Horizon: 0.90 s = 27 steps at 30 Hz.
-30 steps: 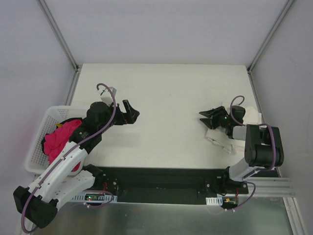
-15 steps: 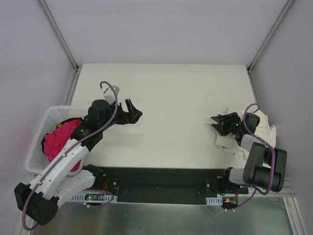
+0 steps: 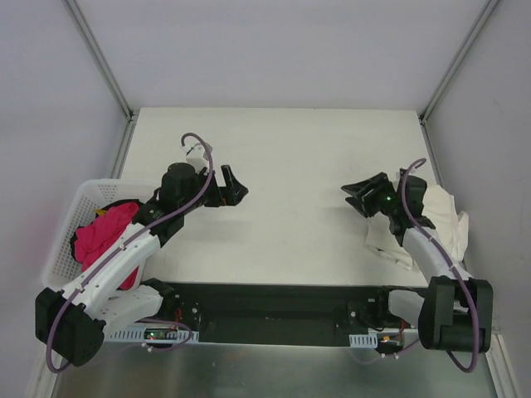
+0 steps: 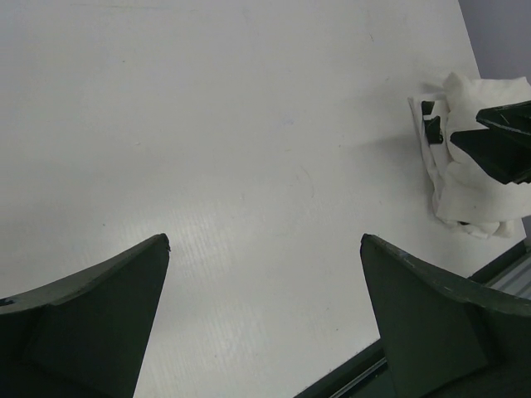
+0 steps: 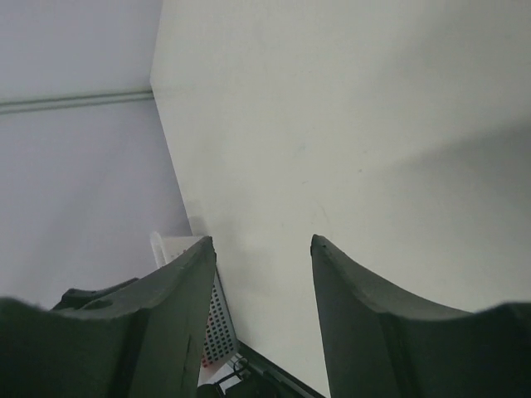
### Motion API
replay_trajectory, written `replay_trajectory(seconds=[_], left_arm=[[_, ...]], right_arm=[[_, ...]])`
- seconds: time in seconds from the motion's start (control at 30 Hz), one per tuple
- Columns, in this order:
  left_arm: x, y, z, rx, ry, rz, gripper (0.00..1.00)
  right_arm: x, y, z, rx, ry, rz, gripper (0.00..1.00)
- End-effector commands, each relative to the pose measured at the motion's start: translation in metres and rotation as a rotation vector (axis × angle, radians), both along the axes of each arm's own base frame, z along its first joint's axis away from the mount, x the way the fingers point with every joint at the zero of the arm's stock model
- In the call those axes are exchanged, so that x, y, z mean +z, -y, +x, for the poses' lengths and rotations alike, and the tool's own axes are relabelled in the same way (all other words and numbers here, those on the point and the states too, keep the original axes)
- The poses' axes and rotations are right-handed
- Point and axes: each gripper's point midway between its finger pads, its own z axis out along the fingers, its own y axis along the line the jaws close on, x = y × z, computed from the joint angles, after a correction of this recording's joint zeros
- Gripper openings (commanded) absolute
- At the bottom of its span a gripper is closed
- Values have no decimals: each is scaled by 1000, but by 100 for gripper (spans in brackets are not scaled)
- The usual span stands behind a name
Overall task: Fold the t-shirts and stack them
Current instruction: Put the neatly folded tshirt into the corner of the board with the right arm
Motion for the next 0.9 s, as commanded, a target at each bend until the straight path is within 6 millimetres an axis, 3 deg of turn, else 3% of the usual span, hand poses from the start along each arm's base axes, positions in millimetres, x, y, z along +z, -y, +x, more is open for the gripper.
replay_trajectory(seconds=[0.0, 0.03, 0.1, 0.13, 0.3, 0.5, 0.87], left_arm=[[8, 19, 10, -40, 30, -69, 97], [8, 21, 10, -48, 29, -74, 97], [7, 23, 10, -54, 25, -76, 97], [6, 22, 10, -54, 25, -74, 97], [8, 14, 4, -34, 53, -65, 98], [10, 1, 2, 2, 75, -21, 98], [10, -1, 4, 13, 72, 1, 98]], right_arm=[[7, -32, 10, 52, 29, -58, 53], [-7, -40, 11, 75, -9, -66, 53], [-17, -58, 12, 125, -24, -76, 53], [-36, -61, 13, 132, -81, -75, 53], [-70, -65, 17, 133, -145, -50, 53], [-83, -57, 13, 110, -177, -46, 53], [-97, -16, -2, -1, -233, -24, 53]])
